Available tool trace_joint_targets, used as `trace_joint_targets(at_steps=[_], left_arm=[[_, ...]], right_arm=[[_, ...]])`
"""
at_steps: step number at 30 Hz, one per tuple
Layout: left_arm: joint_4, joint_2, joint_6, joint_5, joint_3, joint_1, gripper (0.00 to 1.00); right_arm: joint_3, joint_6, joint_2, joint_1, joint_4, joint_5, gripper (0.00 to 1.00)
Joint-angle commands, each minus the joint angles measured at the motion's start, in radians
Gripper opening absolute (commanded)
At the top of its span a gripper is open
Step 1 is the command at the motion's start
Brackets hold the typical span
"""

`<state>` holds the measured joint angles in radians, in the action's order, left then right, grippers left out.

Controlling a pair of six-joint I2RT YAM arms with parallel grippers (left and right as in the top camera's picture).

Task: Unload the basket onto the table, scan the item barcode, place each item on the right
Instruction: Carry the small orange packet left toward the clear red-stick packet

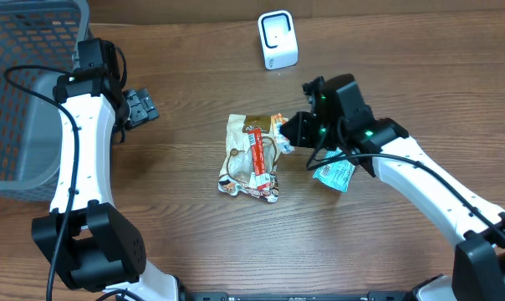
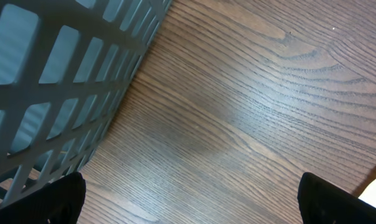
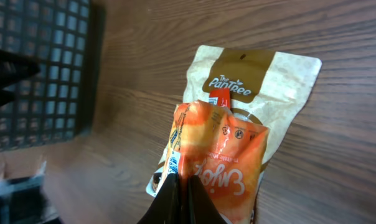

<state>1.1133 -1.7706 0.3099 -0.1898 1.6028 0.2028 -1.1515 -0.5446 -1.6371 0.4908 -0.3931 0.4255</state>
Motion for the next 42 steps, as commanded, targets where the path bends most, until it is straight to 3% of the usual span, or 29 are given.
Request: trace_joint_targets(at_steps=[1,10,18,37,42], left_arm=[[0.001,0.026,-0.018,0.007,0.016,-0.001,1.00],[0.001,0.026,-0.018,0.007,0.016,-0.001,1.00],[0.001,0.026,-0.018,0.007,0.016,-0.001,1.00],[0.001,0.026,-0.018,0.007,0.016,-0.001,1.00],[0.001,0.026,-0.018,0.007,0.016,-0.001,1.00]], right_arm=[[0.101,0.018,0.004,-0.021,0.075,0.126,0.04],[0.158,0.016,0.004,0.057,0.101,-0.114,0.04],[0.184,-0.114,0.004,0.133,0.108,-0.336,0.04],[0.204,-0.144,-0.129,0.198,0.281,-0.349,0.04],[0.204,-0.144,-0.140,0.198,0.326,-0.238,0.04]])
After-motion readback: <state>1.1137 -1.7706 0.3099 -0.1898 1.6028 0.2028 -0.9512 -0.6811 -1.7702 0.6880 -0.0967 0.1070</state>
